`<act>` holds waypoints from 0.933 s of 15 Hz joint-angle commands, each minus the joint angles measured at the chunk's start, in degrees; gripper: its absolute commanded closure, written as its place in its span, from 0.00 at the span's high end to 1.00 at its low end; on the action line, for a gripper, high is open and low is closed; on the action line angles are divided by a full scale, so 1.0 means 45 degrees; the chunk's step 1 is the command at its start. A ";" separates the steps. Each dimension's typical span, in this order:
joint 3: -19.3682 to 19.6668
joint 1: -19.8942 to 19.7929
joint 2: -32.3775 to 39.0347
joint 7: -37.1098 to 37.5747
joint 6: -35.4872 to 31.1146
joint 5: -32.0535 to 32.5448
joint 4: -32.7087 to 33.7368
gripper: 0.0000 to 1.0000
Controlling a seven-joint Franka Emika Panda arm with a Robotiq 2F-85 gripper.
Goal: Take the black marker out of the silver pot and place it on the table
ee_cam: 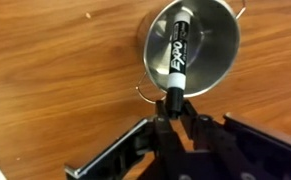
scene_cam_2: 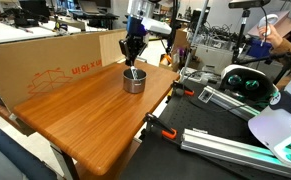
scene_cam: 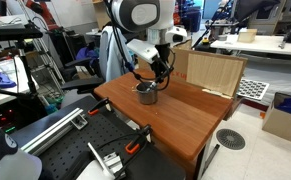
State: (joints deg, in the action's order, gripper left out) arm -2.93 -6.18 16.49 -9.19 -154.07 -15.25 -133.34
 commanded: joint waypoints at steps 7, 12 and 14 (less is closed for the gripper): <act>0.1095 -0.0119 -0.1600 0.0305 0.0631 0.1043 -0.0047 0.05; 0.1694 -0.0823 -0.1695 -0.0668 0.1356 0.0539 0.0612 0.05; 0.1726 -0.1220 -0.1432 -0.1449 0.1856 -0.0129 0.0918 0.05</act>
State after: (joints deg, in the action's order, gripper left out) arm 4.96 -9.89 9.03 -11.30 -149.53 -12.23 -131.17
